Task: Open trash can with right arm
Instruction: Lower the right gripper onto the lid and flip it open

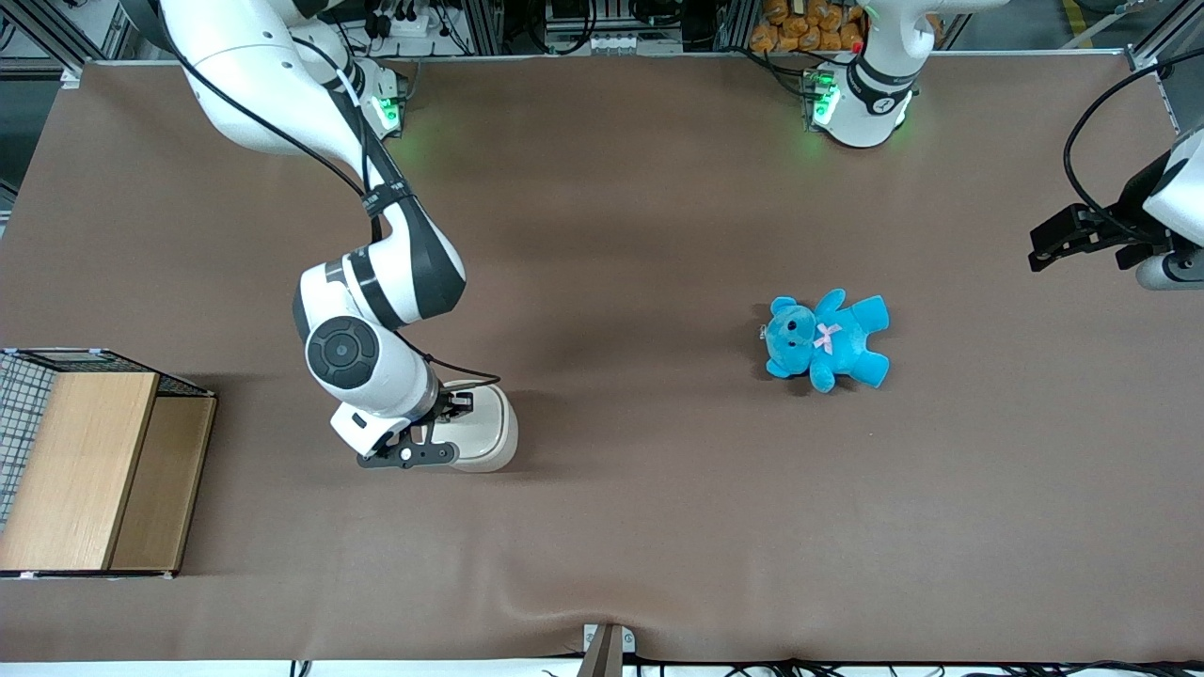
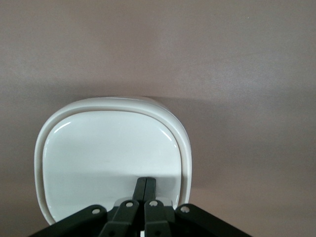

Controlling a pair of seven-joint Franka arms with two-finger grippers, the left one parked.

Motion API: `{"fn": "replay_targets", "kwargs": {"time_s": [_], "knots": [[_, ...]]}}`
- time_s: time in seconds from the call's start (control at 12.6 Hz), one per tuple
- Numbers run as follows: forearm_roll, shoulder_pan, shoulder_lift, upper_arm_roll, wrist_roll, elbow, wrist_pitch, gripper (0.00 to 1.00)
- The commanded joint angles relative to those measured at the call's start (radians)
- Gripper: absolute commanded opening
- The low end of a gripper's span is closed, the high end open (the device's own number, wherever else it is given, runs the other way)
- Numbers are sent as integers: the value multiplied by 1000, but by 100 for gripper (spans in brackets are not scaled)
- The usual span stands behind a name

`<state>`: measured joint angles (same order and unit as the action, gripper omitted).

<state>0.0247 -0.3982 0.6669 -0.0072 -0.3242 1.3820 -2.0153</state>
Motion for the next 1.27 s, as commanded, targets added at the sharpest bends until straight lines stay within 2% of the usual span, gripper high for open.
{"fn": "replay_targets", "kwargs": {"time_s": [0.0,0.16,0.48,0.64,0.72,0.8,1.03,1.19], "knots": [[11,-2,22,-7,-10,-24,-8,0],[15,-1,-22,-7,-7,-26,15,0],[12,1,-111,-5,-7,-70,186,0],[12,21,-173,-14,0,-69,214,2],[15,68,-194,-16,7,-61,223,35],[17,109,-201,-14,46,-61,245,99],[17,209,-234,-16,213,-54,283,100],[15,257,-271,-17,235,-43,312,100]]}}
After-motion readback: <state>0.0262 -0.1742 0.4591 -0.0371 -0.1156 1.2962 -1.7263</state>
